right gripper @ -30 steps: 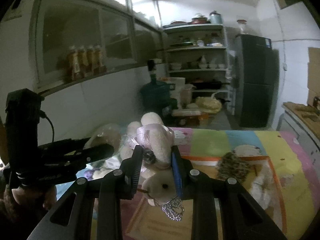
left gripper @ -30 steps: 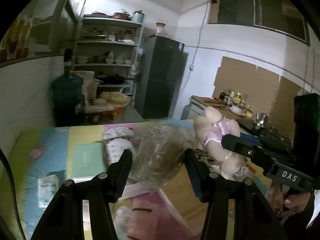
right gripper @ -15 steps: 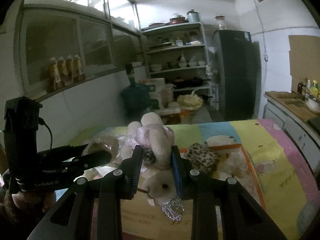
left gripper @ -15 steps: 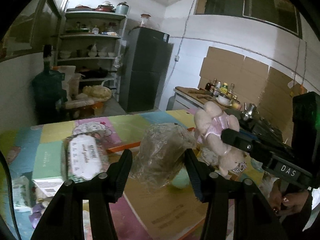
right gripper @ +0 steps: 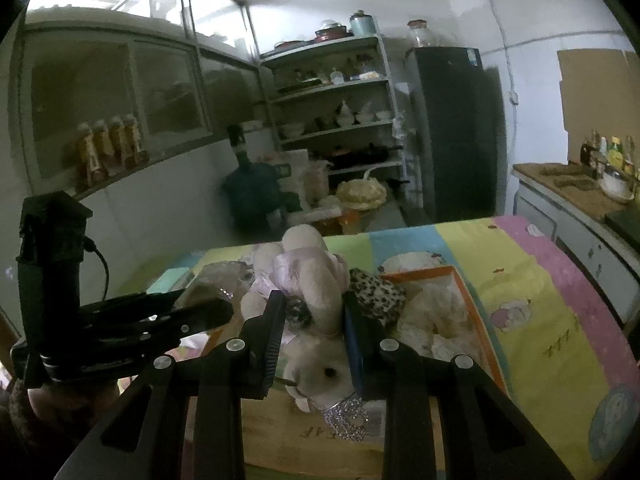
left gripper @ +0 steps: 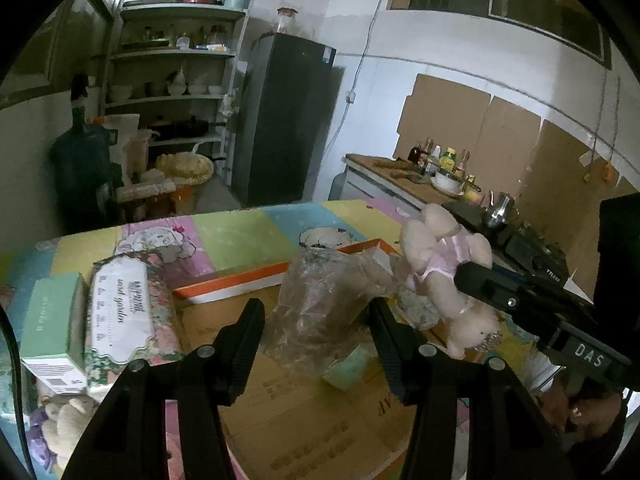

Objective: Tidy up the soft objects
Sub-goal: 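Carry the bunny in the right tool and the plastic bag in the left tool over the box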

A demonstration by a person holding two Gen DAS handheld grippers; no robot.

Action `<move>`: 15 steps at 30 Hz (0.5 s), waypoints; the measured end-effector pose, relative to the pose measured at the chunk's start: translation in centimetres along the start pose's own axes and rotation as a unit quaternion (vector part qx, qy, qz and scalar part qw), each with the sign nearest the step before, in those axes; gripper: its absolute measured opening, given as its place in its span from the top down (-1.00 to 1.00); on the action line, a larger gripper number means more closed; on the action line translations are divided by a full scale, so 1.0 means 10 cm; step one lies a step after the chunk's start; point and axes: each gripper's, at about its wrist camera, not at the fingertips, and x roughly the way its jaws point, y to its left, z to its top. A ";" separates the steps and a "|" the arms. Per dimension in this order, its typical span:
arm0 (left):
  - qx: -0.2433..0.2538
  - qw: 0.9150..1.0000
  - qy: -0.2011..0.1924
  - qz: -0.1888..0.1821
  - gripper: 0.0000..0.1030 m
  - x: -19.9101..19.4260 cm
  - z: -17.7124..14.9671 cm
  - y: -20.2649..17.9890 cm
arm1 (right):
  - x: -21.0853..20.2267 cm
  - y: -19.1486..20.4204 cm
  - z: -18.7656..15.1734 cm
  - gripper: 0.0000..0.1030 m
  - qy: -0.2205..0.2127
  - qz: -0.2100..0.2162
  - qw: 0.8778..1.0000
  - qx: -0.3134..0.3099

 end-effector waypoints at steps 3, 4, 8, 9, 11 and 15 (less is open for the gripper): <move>-0.003 1.000 0.008 0.001 -0.05 0.09 0.00 -0.01 | 0.04 -0.06 -0.02 0.43 0.005 -0.004 1.000 0.003; -0.004 1.000 0.010 0.002 -0.05 0.12 0.00 -0.01 | 0.04 -0.08 -0.03 0.43 0.007 -0.005 1.000 0.004; -0.006 1.000 0.019 0.007 -0.05 0.22 -0.01 -0.02 | 0.09 -0.14 -0.06 0.43 0.012 -0.007 1.000 0.007; -0.007 1.000 0.021 0.008 -0.05 0.25 -0.01 -0.01 | 0.10 -0.15 -0.06 0.43 0.013 -0.008 1.000 0.007; -0.009 1.000 0.025 0.010 -0.05 0.30 -0.01 -0.03 | 0.12 -0.16 -0.08 0.43 0.016 -0.010 1.000 0.007; -0.012 0.999 0.033 0.016 -0.05 0.38 -0.01 -0.02 | 0.18 -0.19 -0.11 0.43 0.023 -0.011 1.000 0.009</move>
